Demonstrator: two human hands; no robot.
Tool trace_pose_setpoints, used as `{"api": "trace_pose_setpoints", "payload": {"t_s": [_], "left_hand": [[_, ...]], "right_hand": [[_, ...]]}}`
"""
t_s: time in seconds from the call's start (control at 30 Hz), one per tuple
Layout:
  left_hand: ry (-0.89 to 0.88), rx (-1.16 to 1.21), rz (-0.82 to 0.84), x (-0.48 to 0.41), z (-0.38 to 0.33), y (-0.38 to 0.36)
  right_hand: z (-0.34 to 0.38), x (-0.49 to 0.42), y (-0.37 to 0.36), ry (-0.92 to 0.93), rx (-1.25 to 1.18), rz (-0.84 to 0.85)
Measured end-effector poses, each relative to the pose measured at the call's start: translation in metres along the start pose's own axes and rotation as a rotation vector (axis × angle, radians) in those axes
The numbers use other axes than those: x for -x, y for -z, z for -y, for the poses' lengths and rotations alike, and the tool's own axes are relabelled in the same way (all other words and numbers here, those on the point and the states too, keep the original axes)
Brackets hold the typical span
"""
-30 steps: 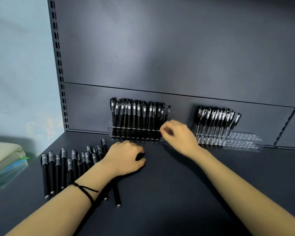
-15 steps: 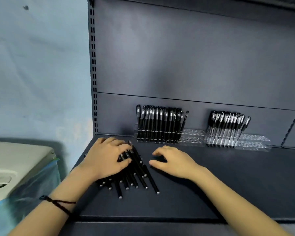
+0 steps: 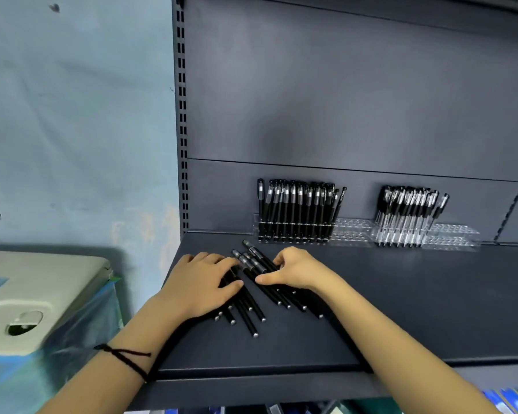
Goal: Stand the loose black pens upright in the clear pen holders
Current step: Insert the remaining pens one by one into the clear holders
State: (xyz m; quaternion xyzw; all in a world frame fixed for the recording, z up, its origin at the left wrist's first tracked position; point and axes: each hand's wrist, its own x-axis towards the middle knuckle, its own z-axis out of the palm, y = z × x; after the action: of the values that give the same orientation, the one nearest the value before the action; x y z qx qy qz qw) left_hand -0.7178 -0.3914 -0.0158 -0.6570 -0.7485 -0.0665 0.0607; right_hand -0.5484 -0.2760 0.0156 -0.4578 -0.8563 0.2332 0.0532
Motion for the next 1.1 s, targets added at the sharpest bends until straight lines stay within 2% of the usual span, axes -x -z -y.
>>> {"api": "trace_pose_setpoints", "payload": {"t_s": [0.23,0.4,0.63,0.77,0.87,1.03,1.1], "left_hand": [[0.076,-0.009,0.025,-0.032,-0.008,0.013],[0.138,0.049,-0.003,-0.067,-0.027,0.009],[0.190,0.169,-0.222,-0.076,-0.025,-0.007],[0.239,0.614,-0.438,-0.080,-0.038,-0.009],[0.302,0.925,-0.561,-0.080,-0.043,-0.006],[0.520,1.319,-0.475,-0.079,-0.036,-0.002],[0.517,1.497,-0.417,-0.078,-0.037,0.000]], "right_hand": [[-0.002,-0.022,0.019,-0.060,0.075,0.152],[-0.006,-0.034,0.028,-0.015,0.116,0.186],[-0.044,-0.047,0.025,0.100,-0.192,0.147],[-0.046,-0.038,0.030,0.193,-0.368,0.189],[-0.044,-0.034,0.032,0.246,-0.480,0.161],[-0.040,-0.032,0.029,0.247,-0.665,0.072],[-0.036,-0.032,0.026,0.255,-0.726,0.062]]}}
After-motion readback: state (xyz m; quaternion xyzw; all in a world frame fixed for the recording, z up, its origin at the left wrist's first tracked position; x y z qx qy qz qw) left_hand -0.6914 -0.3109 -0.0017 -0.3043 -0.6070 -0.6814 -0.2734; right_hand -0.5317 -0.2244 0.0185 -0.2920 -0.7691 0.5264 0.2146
